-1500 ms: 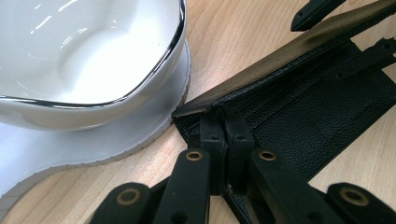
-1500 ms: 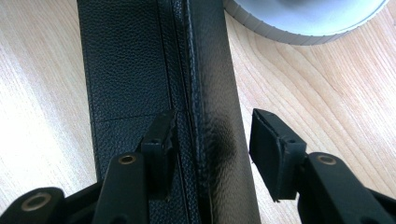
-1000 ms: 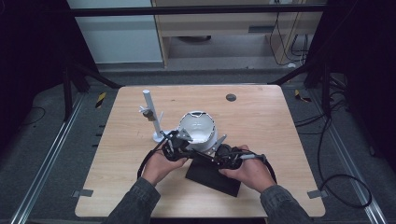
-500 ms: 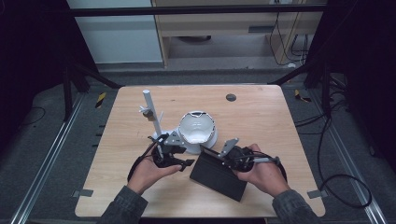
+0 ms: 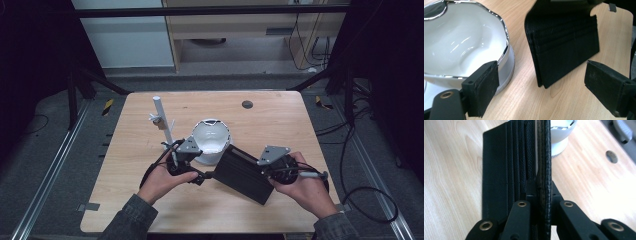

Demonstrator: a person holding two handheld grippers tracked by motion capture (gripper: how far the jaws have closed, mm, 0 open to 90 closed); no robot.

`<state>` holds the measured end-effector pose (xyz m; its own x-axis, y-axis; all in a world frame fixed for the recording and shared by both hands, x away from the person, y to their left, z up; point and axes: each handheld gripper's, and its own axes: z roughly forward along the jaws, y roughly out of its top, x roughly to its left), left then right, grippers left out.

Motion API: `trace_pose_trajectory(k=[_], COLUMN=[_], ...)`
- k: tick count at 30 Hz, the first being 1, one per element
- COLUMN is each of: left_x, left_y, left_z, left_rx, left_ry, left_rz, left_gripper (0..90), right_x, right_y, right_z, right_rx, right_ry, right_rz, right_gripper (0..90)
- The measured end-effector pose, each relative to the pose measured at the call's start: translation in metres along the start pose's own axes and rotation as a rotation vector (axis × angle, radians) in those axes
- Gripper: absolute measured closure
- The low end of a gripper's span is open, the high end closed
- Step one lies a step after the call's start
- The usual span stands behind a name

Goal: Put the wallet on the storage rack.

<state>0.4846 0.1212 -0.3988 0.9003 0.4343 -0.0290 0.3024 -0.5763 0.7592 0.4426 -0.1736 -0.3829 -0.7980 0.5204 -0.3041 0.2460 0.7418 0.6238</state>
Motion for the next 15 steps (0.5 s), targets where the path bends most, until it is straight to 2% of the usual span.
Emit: trace_pose_trajectory(k=[8,11,15], left_x=[0.004,0.005,0.007], left_y=[0.017,0.020,0.023], left_z=[-0.004,-0.004,-0.003], left_rx=[-0.013,-0.029,-0.019], left_ry=[-0.003,-0.008,-0.011], left_rz=[0.042,0.035,0.051], left_gripper=[12.0,11.9,11.9], right_x=[-0.011,-0.015,-0.018], right_y=[0.003,0.005,0.008], right_z=[-0.017,-0.022,-0.026], right_rx=[-0.082,-0.126,-0.170], right_ry=[-0.026,-0.028,-0.035], right_rz=[0.008,0.012,0.013], right_gripper=[84.5,84.5,84.5])
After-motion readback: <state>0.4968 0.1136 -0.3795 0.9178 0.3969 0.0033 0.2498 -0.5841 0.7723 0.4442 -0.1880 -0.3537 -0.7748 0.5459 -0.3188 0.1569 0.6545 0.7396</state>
